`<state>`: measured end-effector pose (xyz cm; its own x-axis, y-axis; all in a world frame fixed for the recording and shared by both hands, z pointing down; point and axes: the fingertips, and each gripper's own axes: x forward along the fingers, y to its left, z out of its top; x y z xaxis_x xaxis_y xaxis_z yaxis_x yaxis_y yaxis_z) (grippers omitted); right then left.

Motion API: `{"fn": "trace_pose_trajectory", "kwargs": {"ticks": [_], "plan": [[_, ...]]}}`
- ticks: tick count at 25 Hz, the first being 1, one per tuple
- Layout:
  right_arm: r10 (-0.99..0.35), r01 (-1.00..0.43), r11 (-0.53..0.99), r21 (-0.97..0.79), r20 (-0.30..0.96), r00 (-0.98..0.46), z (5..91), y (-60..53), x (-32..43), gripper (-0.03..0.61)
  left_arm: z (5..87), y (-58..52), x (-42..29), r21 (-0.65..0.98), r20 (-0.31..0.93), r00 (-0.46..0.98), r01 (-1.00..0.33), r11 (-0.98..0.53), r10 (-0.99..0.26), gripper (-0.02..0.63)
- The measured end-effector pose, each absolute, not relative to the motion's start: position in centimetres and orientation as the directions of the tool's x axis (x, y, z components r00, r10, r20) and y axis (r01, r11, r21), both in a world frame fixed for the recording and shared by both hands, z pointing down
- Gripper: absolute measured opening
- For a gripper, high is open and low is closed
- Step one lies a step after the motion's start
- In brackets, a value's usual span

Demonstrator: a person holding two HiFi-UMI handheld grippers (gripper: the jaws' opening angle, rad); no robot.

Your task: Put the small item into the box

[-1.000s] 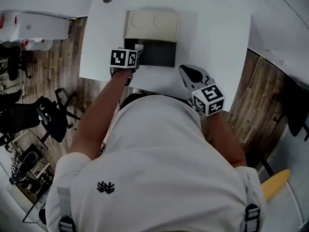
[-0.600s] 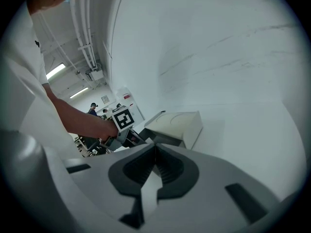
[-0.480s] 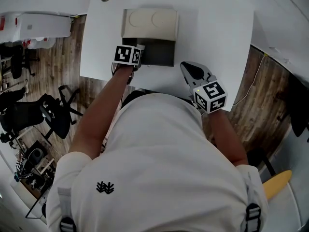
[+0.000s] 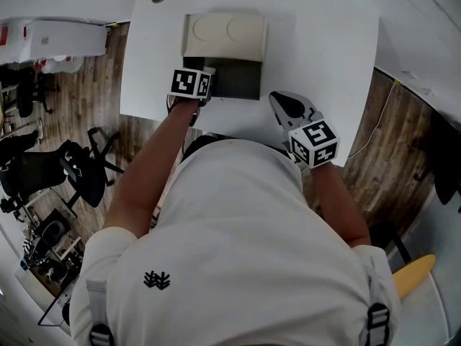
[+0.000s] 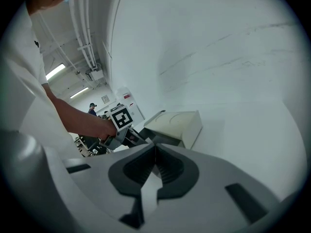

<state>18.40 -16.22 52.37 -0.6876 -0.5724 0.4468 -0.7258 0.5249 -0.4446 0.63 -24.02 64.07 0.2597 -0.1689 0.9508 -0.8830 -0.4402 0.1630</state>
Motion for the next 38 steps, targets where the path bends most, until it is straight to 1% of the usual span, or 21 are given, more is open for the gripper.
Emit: {"fn": "trace_pose_trajectory", "kwargs": {"ticks": [13, 25, 32, 38], "plan": [[-0.559, -0.722, 0.547, -0.424, 0.457, -0.692, 52.1, -15.8, 17.0, 0.008, 62.5, -24.2, 0.7, 0.186, 0.92, 0.323, -0.858, -0.479, -0.221, 0.215], [-0.547, -0.717, 0.587, -0.376, 0.468, -0.694, 51.1, -15.5, 14.2, 0.008, 59.8, -23.4, 0.6, 0.254, 0.861, 0.433, -0.822, -0.51, -0.268, 0.215], [-0.545, -0.716, 0.608, -0.342, 0.477, -0.69, 50.5, -15.2, 11.8, 0.008, 56.9, -22.4, 0.5, 0.316, 0.785, 0.541, -0.768, -0.556, -0.301, 0.215], [-0.54, -0.717, 0.623, -0.313, 0.491, -0.684, 49.9, -14.4, 8.9, 0.008, 53.7, -20.2, -1.5, 0.377, 0.674, 0.659, -0.696, -0.611, -0.334, 0.202]]}}
